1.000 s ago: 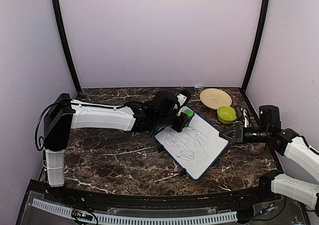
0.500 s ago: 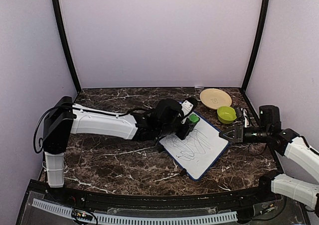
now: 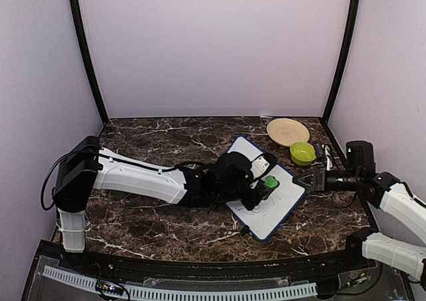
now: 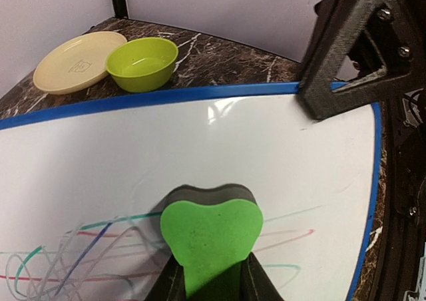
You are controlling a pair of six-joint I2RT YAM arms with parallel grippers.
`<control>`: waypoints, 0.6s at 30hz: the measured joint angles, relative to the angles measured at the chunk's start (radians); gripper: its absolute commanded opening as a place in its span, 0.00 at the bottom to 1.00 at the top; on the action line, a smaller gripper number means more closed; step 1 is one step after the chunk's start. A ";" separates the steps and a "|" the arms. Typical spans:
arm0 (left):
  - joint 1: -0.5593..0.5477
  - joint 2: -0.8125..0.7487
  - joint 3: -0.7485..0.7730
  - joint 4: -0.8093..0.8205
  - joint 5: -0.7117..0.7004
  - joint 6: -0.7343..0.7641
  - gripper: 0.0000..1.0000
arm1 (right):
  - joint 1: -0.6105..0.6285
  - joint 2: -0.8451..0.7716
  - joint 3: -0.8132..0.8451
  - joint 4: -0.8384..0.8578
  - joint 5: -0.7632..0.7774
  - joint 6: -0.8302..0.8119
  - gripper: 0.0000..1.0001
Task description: Erase the whiteboard
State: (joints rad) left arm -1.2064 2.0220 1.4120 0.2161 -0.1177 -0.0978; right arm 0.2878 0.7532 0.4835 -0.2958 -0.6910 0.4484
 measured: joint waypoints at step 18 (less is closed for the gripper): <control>0.210 -0.031 -0.036 -0.031 -0.010 -0.068 0.00 | 0.000 0.000 0.000 0.002 0.020 0.006 0.00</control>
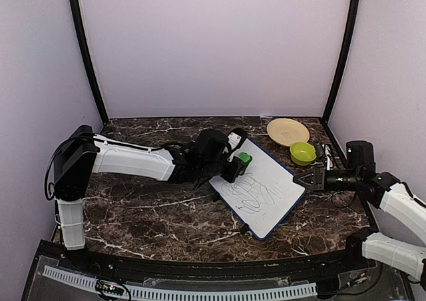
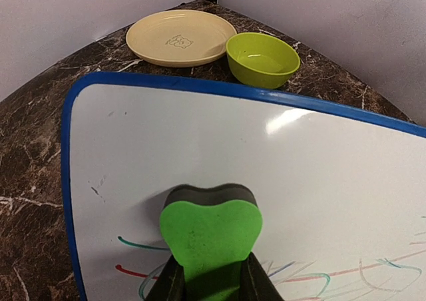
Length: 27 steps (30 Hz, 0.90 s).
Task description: Erase the whiteboard
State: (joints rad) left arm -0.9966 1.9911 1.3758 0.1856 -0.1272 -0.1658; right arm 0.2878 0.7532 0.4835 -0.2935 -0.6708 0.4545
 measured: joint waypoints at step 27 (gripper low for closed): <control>-0.031 0.002 -0.018 0.056 0.093 0.084 0.00 | 0.000 0.000 0.000 0.002 0.003 -0.001 0.00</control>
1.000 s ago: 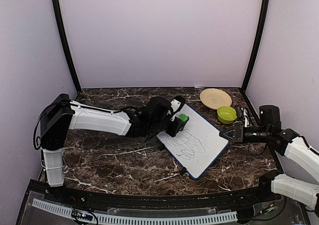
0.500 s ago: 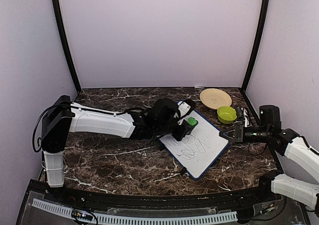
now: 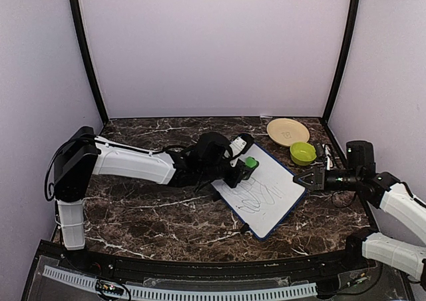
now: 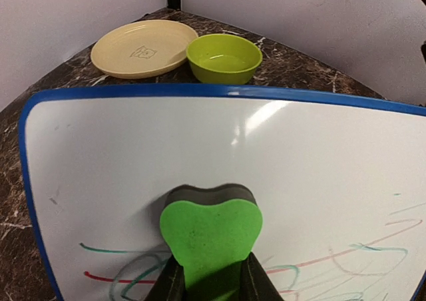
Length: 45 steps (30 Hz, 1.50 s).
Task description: Erase the whiteboard
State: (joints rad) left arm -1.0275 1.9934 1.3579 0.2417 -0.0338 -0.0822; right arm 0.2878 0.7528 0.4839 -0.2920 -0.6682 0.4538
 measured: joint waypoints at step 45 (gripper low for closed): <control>-0.077 0.024 0.069 -0.047 -0.091 0.030 0.00 | 0.000 0.000 0.000 0.000 0.003 0.000 0.00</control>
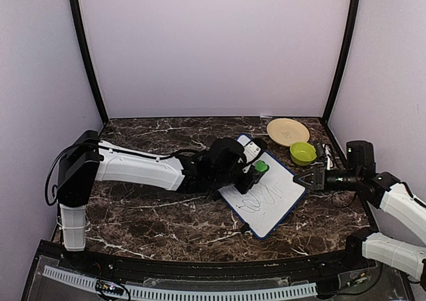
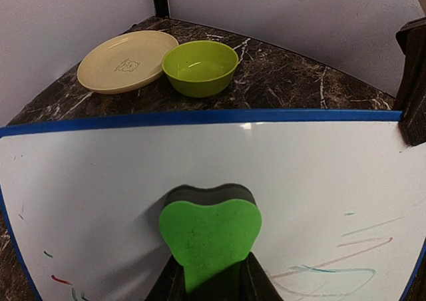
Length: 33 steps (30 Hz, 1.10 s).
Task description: Erase the whiteboard
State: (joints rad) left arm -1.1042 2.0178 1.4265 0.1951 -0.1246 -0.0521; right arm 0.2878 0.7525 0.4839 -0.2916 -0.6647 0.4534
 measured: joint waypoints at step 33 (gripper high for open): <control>-0.210 0.082 0.142 -0.093 -0.093 0.191 0.00 | 0.000 -0.001 0.000 -0.001 0.003 -0.008 0.00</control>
State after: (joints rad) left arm -1.3144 2.1002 1.5684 0.1024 -0.2173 0.1387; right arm 0.2878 0.7517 0.4839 -0.2924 -0.6617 0.4454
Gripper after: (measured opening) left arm 0.252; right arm 0.035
